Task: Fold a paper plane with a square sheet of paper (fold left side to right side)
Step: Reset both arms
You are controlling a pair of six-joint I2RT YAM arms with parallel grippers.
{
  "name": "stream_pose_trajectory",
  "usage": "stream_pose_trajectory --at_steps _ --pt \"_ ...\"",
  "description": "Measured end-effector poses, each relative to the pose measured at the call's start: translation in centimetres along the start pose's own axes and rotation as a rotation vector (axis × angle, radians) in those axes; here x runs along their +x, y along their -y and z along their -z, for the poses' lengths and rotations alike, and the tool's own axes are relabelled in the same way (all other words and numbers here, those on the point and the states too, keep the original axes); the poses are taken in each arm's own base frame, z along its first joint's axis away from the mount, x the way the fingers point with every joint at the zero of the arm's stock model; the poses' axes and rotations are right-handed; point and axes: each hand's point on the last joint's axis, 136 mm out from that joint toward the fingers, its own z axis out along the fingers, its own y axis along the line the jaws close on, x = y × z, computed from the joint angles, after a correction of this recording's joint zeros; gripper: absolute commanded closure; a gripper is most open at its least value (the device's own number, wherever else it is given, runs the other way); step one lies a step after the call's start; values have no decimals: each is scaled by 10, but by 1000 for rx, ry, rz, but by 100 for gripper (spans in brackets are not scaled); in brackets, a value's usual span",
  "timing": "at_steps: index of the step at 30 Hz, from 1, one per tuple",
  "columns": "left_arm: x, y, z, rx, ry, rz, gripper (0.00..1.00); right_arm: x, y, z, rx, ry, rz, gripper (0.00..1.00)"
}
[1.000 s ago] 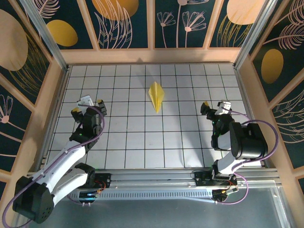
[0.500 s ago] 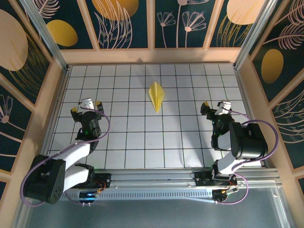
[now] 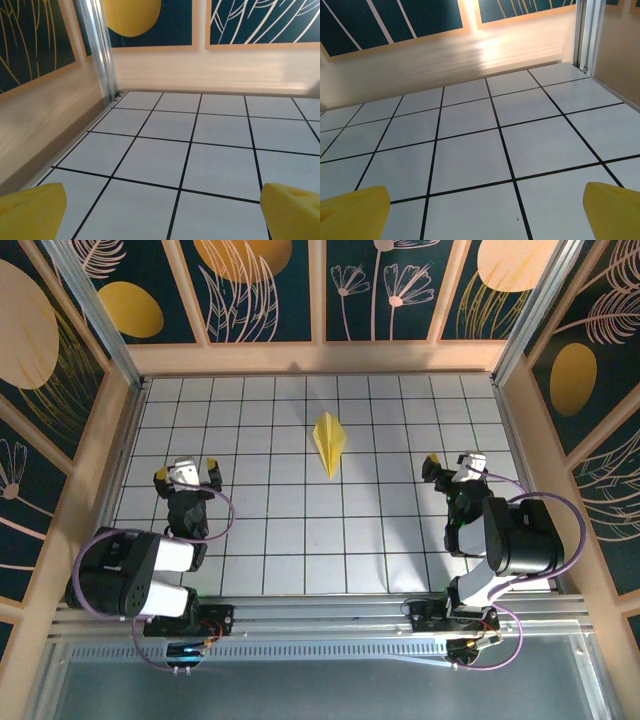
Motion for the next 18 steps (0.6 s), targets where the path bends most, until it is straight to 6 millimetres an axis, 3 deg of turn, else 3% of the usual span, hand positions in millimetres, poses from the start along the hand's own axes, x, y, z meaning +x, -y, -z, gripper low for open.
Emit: stream_pose_trajectory --at_steps 5,8,12,18 --pt "6 -7 2 -4 12 15 1 0 0 0 0 0 0 1" --pt "11 -7 -6 -9 -8 21 1 0 0 0 0 0 0 1" --pt "-2 -14 -27 -26 2 71 1 0 2 0 12 2 0 1" --pt "3 -18 -31 -24 -24 96 1 0 2 0 17 3 0 1"
